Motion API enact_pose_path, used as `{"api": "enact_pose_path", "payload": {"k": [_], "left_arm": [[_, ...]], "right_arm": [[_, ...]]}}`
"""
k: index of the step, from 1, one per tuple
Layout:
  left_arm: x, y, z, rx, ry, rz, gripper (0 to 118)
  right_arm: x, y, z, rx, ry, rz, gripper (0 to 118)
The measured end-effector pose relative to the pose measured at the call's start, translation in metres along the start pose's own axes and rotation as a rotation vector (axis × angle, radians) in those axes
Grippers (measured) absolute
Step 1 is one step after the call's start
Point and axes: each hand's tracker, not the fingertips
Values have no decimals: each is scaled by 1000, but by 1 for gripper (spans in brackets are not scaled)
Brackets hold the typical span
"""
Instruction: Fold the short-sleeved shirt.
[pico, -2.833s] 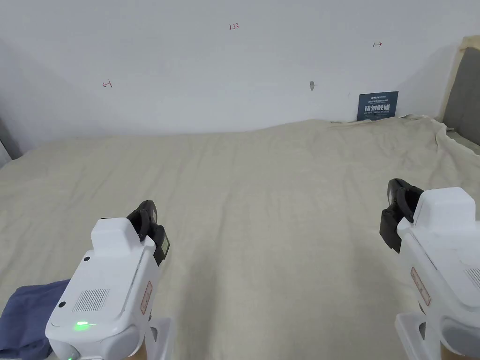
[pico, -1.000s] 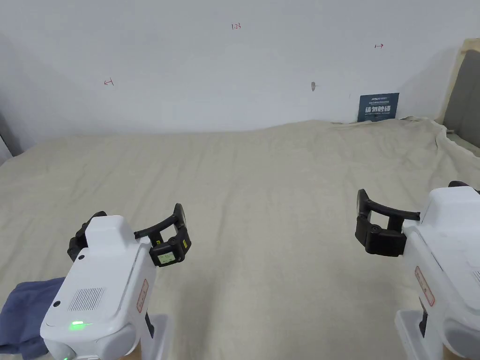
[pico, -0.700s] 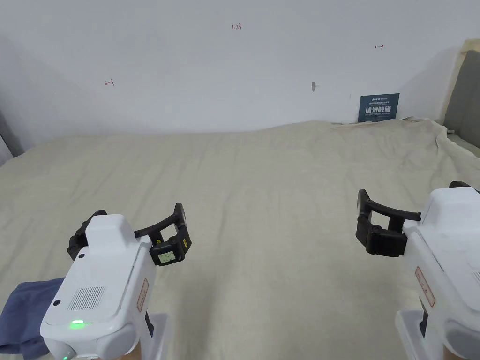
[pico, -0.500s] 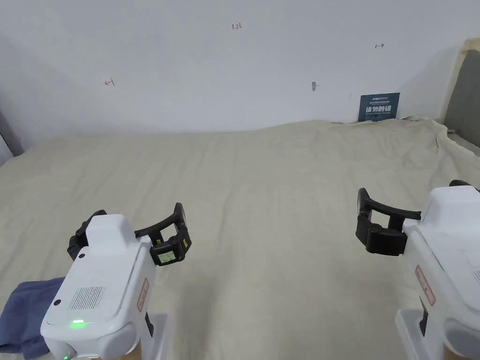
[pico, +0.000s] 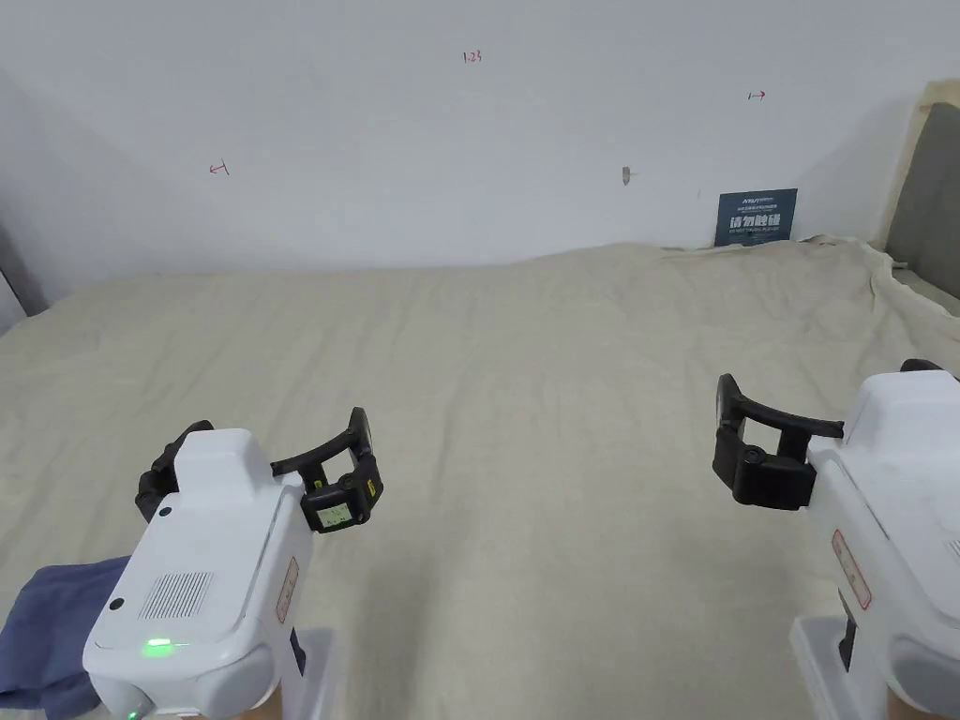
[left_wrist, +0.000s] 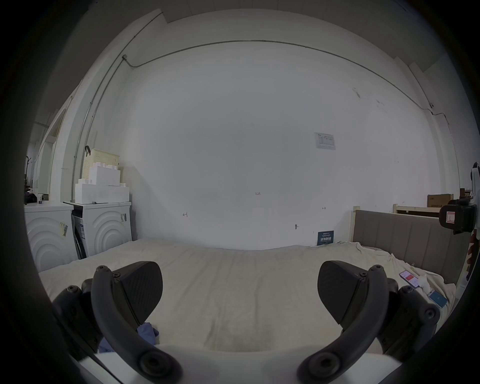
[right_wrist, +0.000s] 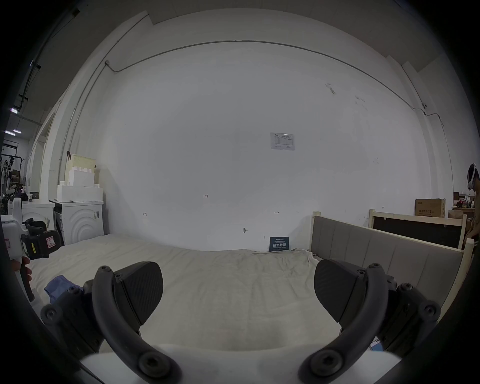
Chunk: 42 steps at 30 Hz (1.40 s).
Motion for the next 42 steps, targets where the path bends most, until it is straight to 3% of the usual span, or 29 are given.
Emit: {"api": "enact_pose_path", "payload": {"k": [24,26,35,38,42], "left_arm": [[0,4,5,4,-8,-5,118],[0,5,5,5,-9,-2,118],[-5,6,8,11,-7,10,118],[-6,6,8,10,-4,14,118],[-6,5,8,11,-4,16,118]], "right_arm": [[2,5,1,-12,-2,3,115],[3,6,-1,-56,-5,-11,115],[7,11,-12,-396,-102,-240,115],[3,11,-15,-505,-182,-225,115],[6,4,-24,-565,-195,-210,115]]}}
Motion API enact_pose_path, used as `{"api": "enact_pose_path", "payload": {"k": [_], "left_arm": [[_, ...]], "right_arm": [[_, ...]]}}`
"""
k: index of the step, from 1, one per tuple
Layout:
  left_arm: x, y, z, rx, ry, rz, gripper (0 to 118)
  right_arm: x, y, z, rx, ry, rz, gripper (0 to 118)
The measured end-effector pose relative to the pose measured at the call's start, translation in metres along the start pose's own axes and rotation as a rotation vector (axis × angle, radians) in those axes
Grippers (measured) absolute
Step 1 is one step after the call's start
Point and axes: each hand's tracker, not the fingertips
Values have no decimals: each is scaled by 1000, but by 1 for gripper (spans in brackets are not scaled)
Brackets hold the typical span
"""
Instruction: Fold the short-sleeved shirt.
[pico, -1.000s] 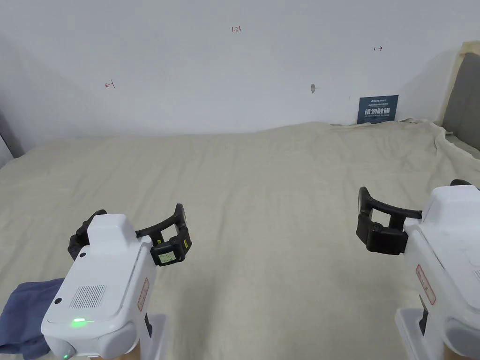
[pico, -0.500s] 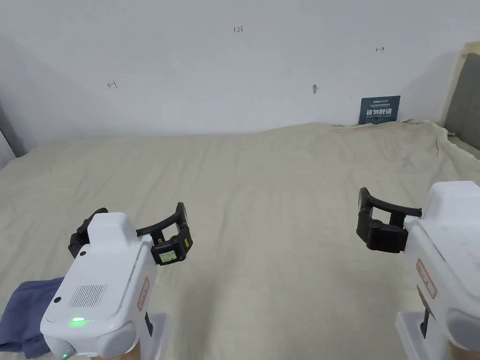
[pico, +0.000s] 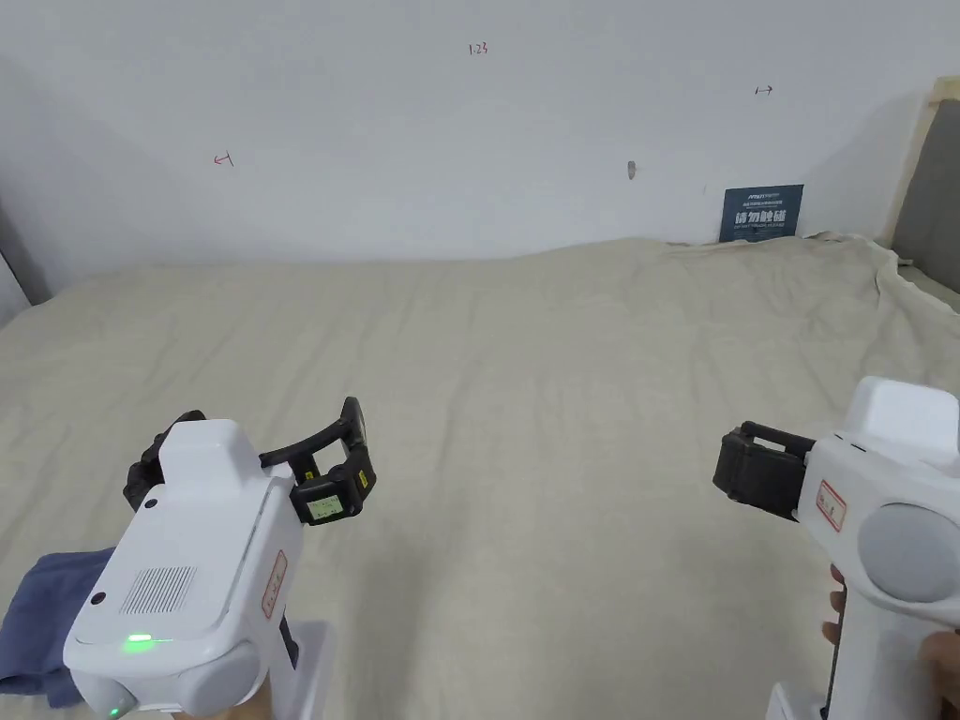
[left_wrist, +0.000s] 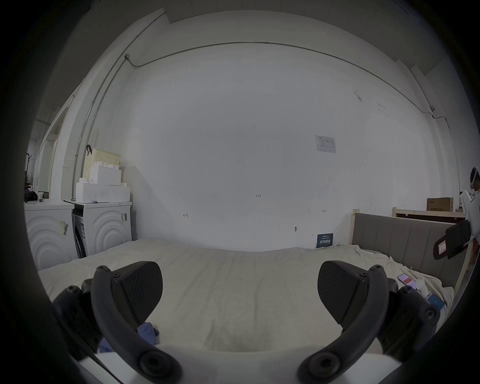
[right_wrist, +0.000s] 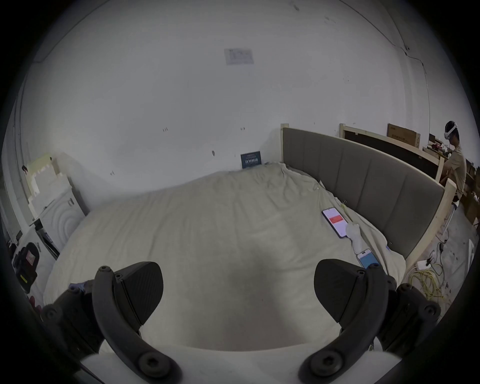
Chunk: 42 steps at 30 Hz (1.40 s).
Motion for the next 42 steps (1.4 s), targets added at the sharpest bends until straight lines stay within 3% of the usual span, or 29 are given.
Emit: {"api": "enact_pose_path", "payload": {"k": [12,16,22,27,35,42], "left_arm": [[4,1,1,10,-6,-9,118],[3,1,1,12,-3,0,118],[2,1,1,12,-3,-3,118],[1,1,2,13,1,0,118],[1,0,2,16,2,0,118],[1,1,2,18,3,3,118]], "right_arm": [[-12,-3,9,110,-13,29,115],[-8,1,7,80,14,24,115],[-3,-6,8,278,53,39,115],[-3,-16,17,515,133,135,115],[-9,-20,17,572,154,200,116],[-15,-19,24,568,140,189,116]]}}
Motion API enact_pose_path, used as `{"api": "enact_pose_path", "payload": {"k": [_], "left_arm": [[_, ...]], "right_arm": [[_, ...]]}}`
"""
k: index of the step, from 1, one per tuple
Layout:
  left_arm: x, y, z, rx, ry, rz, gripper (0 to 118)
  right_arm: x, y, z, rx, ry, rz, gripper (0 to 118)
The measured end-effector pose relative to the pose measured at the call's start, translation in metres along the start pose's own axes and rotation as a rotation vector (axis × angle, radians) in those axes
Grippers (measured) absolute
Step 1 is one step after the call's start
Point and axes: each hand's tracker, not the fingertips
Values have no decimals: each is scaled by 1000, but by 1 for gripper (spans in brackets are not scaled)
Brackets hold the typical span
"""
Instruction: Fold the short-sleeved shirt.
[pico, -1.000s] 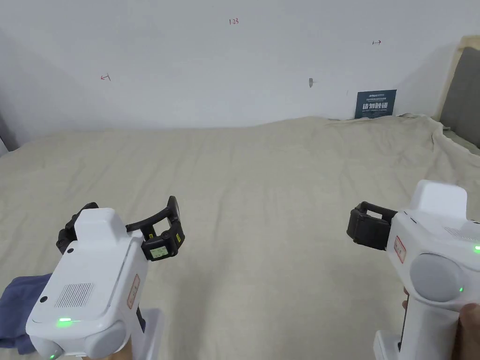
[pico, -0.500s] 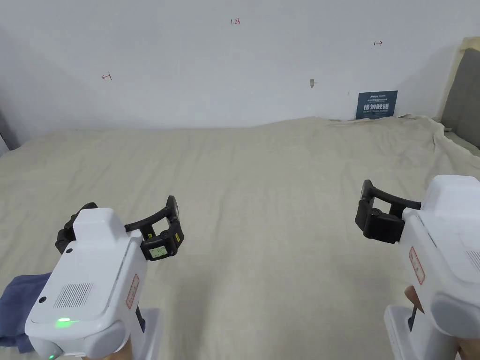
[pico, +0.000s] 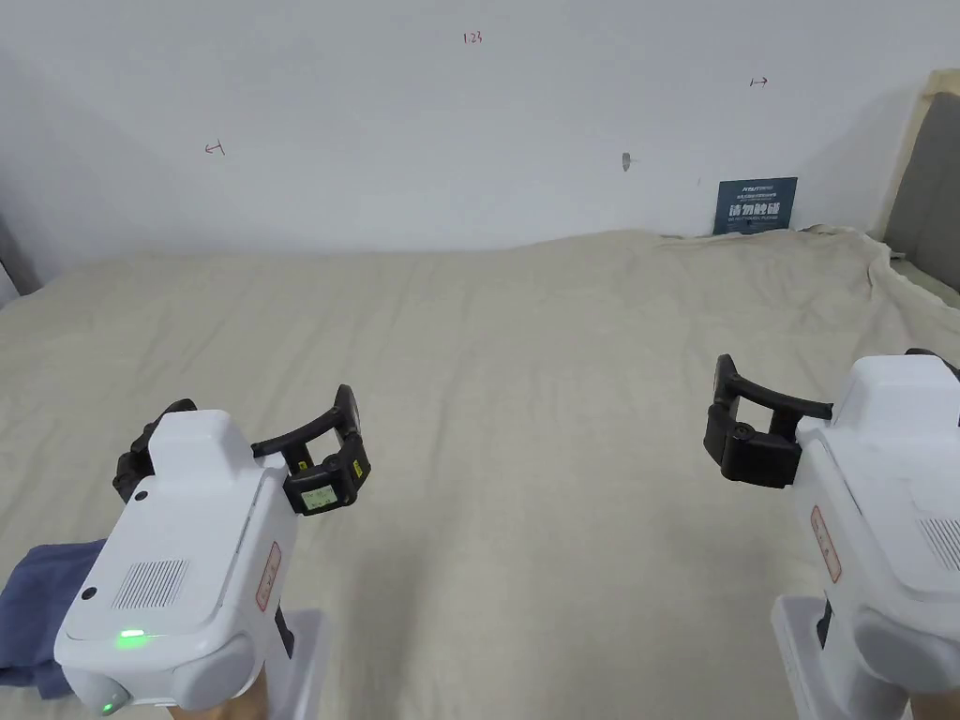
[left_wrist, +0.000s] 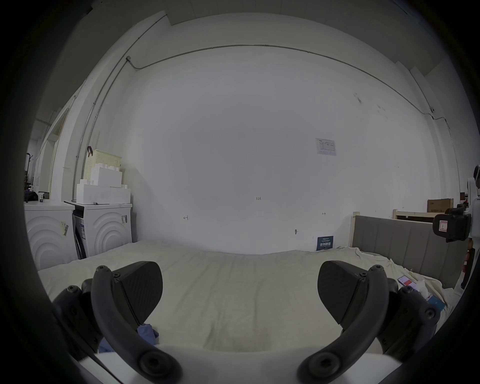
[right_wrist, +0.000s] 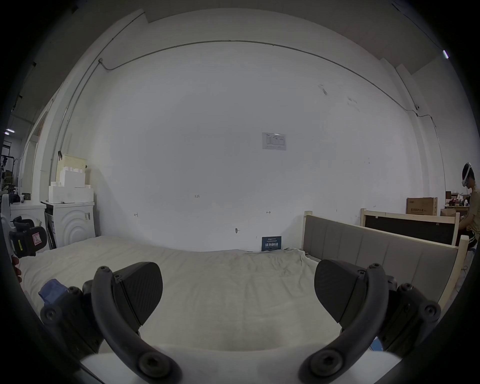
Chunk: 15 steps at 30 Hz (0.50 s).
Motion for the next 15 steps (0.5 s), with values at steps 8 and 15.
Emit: {"api": "enact_pose_path", "payload": {"k": [8,15], "left_arm": [[-2,-1,0,-4,6,1,118],[-2,-1,0,-8,6,1,118]], "right_arm": [[7,-2,-5,2,0,11,116],[10,-3,-6,-1,11,5,116]]}}
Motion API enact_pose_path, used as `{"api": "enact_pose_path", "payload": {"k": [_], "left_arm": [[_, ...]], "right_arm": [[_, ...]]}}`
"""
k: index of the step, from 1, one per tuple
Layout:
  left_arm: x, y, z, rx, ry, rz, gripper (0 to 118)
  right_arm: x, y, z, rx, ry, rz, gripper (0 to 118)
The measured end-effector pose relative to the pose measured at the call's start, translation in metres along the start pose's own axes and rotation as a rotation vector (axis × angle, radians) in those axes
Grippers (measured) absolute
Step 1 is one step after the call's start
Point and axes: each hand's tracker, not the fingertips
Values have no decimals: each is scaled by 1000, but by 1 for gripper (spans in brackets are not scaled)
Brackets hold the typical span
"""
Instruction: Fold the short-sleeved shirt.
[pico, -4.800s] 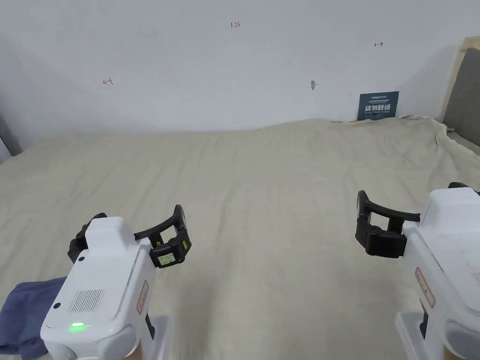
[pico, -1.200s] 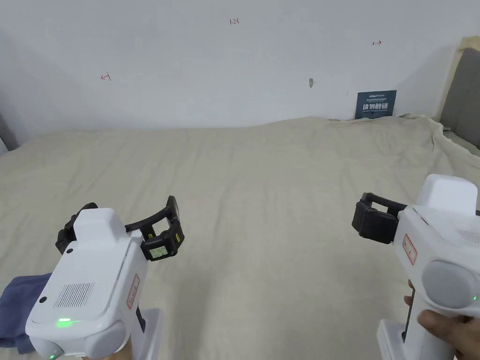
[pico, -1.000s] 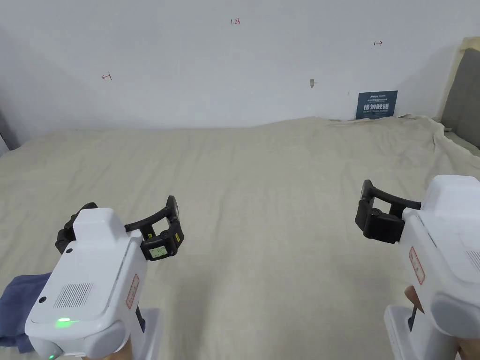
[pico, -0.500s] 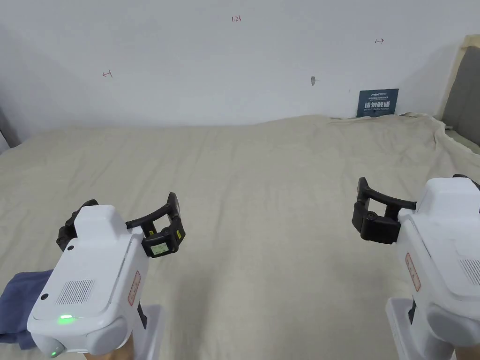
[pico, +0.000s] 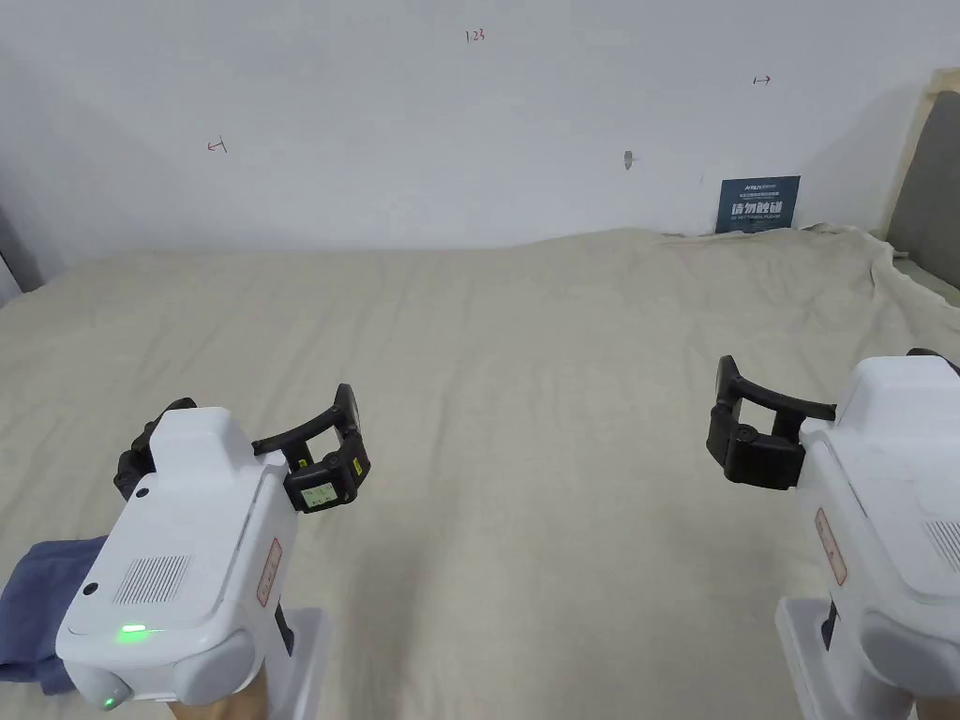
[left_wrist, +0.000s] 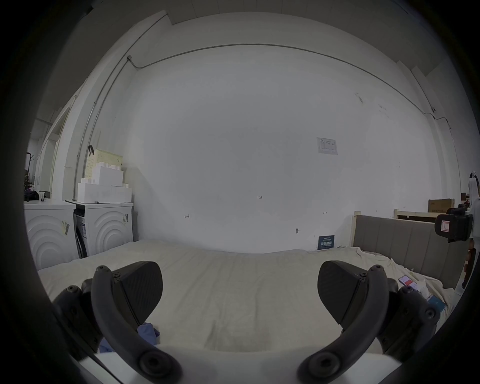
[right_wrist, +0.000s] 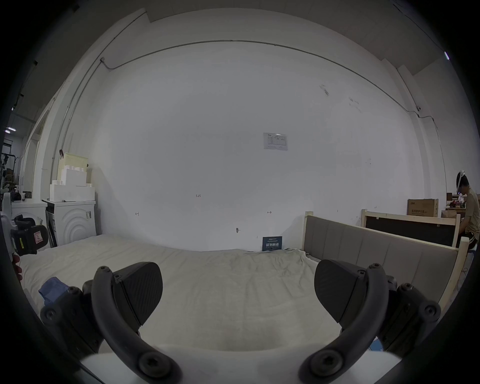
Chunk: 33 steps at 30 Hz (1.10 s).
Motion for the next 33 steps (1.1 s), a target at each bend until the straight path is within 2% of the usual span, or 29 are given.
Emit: {"api": "enact_pose_path", "payload": {"k": [33], "left_arm": [[1,1,2,2,5,-17,118]], "right_arm": [[-5,4,6,2,-4,9,116]]}}
